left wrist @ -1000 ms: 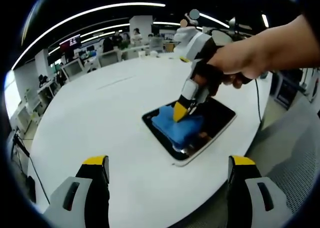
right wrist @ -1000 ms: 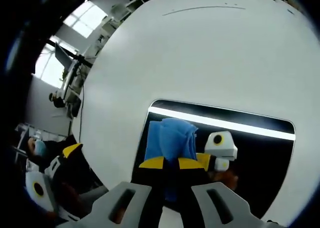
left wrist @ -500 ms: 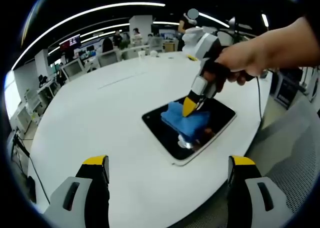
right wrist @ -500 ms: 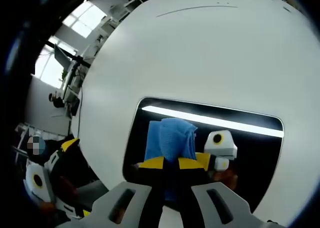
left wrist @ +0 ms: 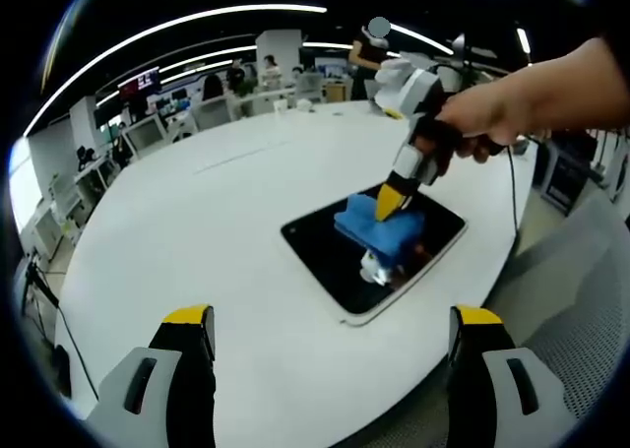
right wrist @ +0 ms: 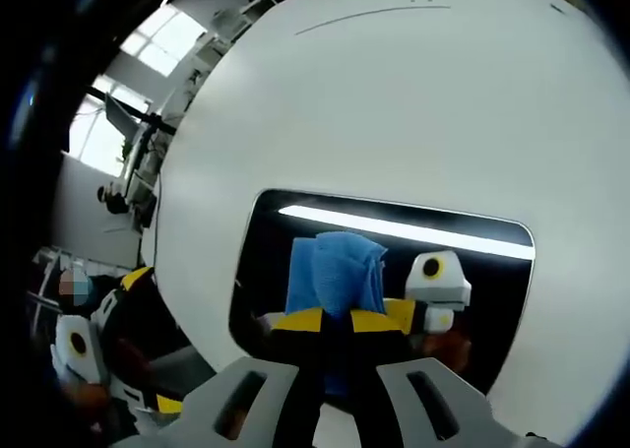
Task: Wipe the mirror surface with the cleaning cloth until all visible marks leave the cleaned area.
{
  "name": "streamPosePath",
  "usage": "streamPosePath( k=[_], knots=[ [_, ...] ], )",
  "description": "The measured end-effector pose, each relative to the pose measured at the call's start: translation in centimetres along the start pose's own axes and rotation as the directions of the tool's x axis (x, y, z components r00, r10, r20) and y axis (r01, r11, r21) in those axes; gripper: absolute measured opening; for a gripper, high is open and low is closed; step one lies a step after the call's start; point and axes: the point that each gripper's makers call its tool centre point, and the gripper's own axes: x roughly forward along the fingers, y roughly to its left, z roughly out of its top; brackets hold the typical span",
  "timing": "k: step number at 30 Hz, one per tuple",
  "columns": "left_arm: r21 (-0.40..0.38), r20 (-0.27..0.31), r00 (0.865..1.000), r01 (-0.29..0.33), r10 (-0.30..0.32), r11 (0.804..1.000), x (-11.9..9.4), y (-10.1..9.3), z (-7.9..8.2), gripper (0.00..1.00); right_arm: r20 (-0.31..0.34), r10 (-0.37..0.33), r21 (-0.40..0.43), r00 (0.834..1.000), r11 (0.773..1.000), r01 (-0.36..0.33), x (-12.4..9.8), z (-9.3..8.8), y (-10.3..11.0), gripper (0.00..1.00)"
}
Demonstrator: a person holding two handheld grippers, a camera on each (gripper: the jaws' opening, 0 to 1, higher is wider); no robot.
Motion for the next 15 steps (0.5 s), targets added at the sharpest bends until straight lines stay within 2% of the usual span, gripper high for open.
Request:
streamPosePath(
  k=[15],
  knots=[
    [-0.004, 0.000, 1.000, -0.009, 0.009, 1.000, 0.0, 0.2, 0.0, 0.99, 0.001, -0.010, 0.009, 1.000, 1.000, 0.010, -1.2, -0.3, -2.8, 0.02]
  ],
)
